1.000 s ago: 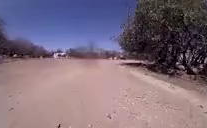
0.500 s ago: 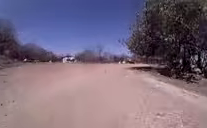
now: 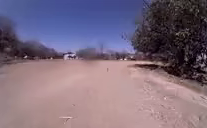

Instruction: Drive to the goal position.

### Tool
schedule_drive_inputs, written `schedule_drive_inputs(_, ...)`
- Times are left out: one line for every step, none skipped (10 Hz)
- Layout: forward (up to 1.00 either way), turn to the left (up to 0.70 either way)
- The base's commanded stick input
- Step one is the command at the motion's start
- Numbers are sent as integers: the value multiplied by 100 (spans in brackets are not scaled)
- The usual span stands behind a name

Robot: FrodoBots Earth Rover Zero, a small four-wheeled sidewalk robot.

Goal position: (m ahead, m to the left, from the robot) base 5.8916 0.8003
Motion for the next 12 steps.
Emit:
schedule_drive_inputs(100, 0)
schedule_drive_inputs(100, 0)
schedule_drive_inputs(100, 0)
schedule_drive_inputs(100, 0)
schedule_drive_inputs(100, 0)
schedule_drive_inputs(100, 0)
schedule_drive_inputs(100, 0)
schedule_drive_inputs(100, 0)
schedule_drive_inputs(100, 0)
schedule_drive_inputs(100, 0)
schedule_drive_inputs(100, 0)
schedule_drive_inputs(100, 0)
